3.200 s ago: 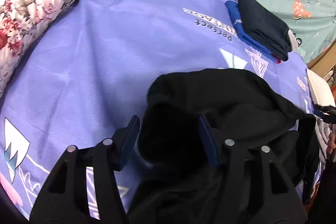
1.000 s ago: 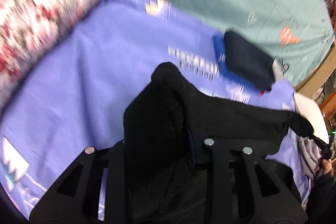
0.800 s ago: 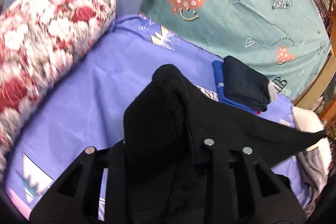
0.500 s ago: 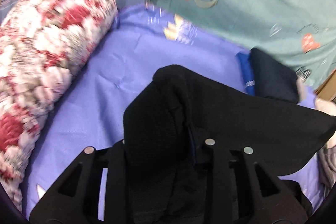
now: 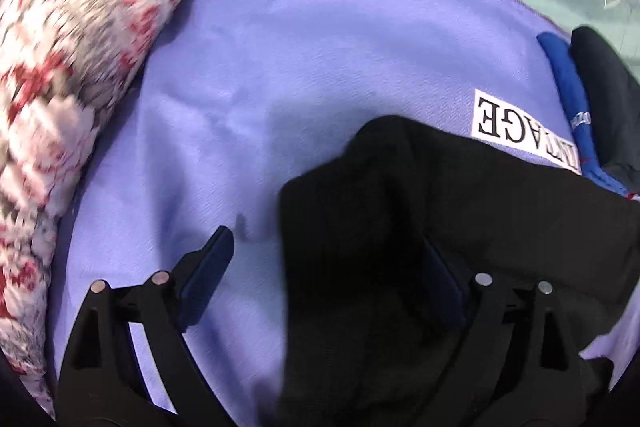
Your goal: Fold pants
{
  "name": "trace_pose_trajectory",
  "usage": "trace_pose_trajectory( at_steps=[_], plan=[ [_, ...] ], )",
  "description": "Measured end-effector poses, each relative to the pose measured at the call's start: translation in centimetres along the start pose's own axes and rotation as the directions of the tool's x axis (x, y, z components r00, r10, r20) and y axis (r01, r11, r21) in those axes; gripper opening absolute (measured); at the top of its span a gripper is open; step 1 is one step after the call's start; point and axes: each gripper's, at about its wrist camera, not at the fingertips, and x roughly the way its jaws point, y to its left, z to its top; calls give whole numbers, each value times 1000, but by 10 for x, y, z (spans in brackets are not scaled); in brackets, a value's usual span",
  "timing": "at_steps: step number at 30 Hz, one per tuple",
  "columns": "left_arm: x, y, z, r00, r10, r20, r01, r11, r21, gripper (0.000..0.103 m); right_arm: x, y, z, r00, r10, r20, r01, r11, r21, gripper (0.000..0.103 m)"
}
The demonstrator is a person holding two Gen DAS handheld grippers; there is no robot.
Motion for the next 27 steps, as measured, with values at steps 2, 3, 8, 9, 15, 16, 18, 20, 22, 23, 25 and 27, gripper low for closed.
trace_pose_trajectory(
  at_steps=[2, 3, 8, 9, 15, 16, 18, 20, 22, 23, 25, 27],
  plan=[
    [-11, 6, -11, 1000, -2, 3, 2, 1000, -2, 92, -17, -17, -14, 998, 50, 46, -52, 998, 39, 66],
    [-18, 8, -19, 1000, 3, 0, -3, 1000, 2, 92, -27, -24, -22, 995, 70, 65, -73, 996, 49, 66],
    [-73, 15, -58, 998, -21, 65, 20, 1000, 20, 91, -96, -55, -98, 945, 280, 166, -291, 956, 39, 72],
    [-89, 21, -67, 996, -22, 87, 22, 1000, 3, 91, -112, -61, -119, 935, 305, 184, -314, 949, 24, 76],
    [-127, 28, -145, 988, -150, 40, 153, 986, -70, 91, -198, -81, -248, 872, 430, 233, -415, 903, -114, 83],
    [-127, 24, -158, 985, -169, 27, 171, 983, -67, 91, -210, -84, -271, 867, 434, 244, -412, 901, -139, 83],
    [-118, 17, -181, 976, -216, -16, 215, 973, -80, 91, -223, -91, -303, 858, 446, 256, -415, 894, -168, 83],
    [-105, 10, -197, 964, -259, -55, 252, 961, -114, 91, -231, -102, -335, 848, 466, 251, -434, 884, -175, 83],
    [-91, 8, -204, 962, -264, -73, 250, 956, -156, 88, -237, -109, -361, 832, 496, 250, -461, 868, -185, 83],
    [-85, 8, -205, 958, -278, -72, 263, 949, -173, 86, -240, -111, -375, 818, 520, 246, -478, 853, -211, 83],
    [-80, 1, -203, 959, -281, -45, 270, 947, -175, 72, -251, -106, -405, 803, 548, 236, -479, 828, -291, 83],
    [-81, -7, -200, 962, -274, -19, 266, 948, -176, 61, -257, -93, -427, 797, 567, 208, -475, 801, -365, 83]
  ],
)
